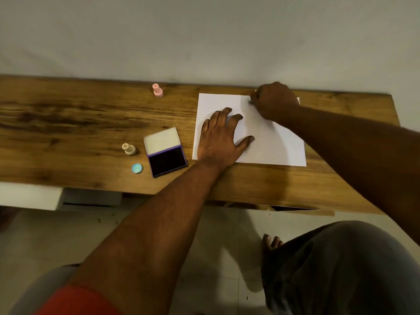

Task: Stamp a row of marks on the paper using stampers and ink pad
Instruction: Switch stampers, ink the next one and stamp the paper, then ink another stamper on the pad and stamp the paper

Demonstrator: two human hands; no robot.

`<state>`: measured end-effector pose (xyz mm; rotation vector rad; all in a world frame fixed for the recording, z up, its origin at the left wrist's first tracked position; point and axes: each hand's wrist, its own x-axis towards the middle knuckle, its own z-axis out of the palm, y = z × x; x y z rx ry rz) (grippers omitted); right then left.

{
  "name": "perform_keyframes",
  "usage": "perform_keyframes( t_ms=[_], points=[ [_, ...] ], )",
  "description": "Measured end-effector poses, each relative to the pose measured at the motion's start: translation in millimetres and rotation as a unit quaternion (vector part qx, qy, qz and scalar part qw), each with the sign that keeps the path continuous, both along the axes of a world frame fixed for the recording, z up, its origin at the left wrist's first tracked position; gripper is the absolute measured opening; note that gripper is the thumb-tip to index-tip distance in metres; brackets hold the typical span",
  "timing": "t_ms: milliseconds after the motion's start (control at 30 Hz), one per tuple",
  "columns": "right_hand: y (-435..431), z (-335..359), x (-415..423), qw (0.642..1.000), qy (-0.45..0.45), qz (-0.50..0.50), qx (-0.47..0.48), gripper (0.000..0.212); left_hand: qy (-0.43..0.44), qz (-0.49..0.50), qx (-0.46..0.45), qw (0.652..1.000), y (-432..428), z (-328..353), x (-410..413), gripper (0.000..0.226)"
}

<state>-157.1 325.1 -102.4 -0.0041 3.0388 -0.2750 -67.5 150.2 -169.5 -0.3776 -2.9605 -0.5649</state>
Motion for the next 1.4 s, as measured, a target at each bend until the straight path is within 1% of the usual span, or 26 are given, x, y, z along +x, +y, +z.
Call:
perform_keyframes(
  t_ms=[33,67,100,133,167,200,233,400,567,700,800,933,1067,1200,1300,1400],
  points=[
    [5,4,-3,0.995,0.014,-0.05,-0.086,0.058,0.002,-0.002,0.002,1.0,0,0,0,0.066],
    [9,9,-5,0.972,0.029,-0.119,-0.199,0.058,0.005,-0.003,0.004,1.0,0,0,1,0.065],
    [14,13,-7,0.923,0.036,-0.195,-0.331,0.055,0.007,-0.004,0.005,1.0,0,1,1,0.065],
    [18,15,-8,0.858,0.03,-0.263,-0.44,0.05,0.007,-0.004,0.005,1.0,-1,1,1,0.065],
    [22,14,-6,0.804,0.019,-0.304,-0.511,0.046,0.005,-0.004,0.005,1.0,-1,1,1,0.065],
    [27,13,-4,0.774,0.012,-0.321,-0.545,0.044,0.005,-0.004,0.006,1.0,-1,1,1,0.065],
    [30,11,-1,0.765,0.009,-0.326,-0.555,0.044,0.005,-0.003,0.006,1.0,-1,1,1,0.065],
    [33,3,15,0.782,0.019,-0.305,-0.544,0.043,0.009,-0.006,0.001,1.0,-1,2,2,0.065],
    [30,0,27,0.849,0.034,-0.231,-0.474,0.043,0.044,-0.002,0.002,0.999,-1,6,6,0.065],
    [32,4,39,0.883,0.034,-0.178,-0.432,0.039,0.089,-0.011,0.01,0.996,1,13,13,0.055],
    [28,3,44,0.912,0.03,-0.156,-0.378,0.033,0.119,0.033,0.044,0.991,-3,20,18,0.048],
    [8,10,53,0.918,-0.02,-0.106,-0.381,0.033,0.152,0.064,0.062,0.984,-26,31,28,0.045],
    [-34,19,61,0.932,-0.045,-0.043,-0.357,0.04,0.154,0.122,0.087,0.977,-78,31,58,0.042],
    [-99,34,72,0.946,-0.018,0.039,-0.321,0.042,0.131,0.196,0.077,0.969,-144,23,101,0.04],
    [-145,37,84,0.954,-0.01,0.126,-0.27,0.043,0.107,0.255,0.086,0.957,-185,18,125,0.041],
    [-185,32,98,0.956,-0.032,0.207,-0.207,0.045,0.047,0.305,0.106,0.945,-211,11,141,0.046]
  ],
)
